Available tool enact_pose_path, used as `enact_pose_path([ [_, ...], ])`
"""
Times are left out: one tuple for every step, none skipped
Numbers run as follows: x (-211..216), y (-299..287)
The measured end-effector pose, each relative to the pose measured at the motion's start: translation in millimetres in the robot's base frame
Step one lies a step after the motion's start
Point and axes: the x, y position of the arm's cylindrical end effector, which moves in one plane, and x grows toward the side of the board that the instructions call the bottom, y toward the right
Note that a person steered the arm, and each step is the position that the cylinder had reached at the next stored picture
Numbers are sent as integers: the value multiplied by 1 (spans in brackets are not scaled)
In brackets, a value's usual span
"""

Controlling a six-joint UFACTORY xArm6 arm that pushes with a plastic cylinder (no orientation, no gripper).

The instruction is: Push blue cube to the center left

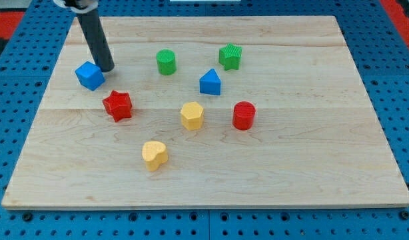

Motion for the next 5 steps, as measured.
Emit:
enact_pose_path([
  [10,1],
  [8,-7],
  [1,-10],
  [6,-19],
  [28,-35],
])
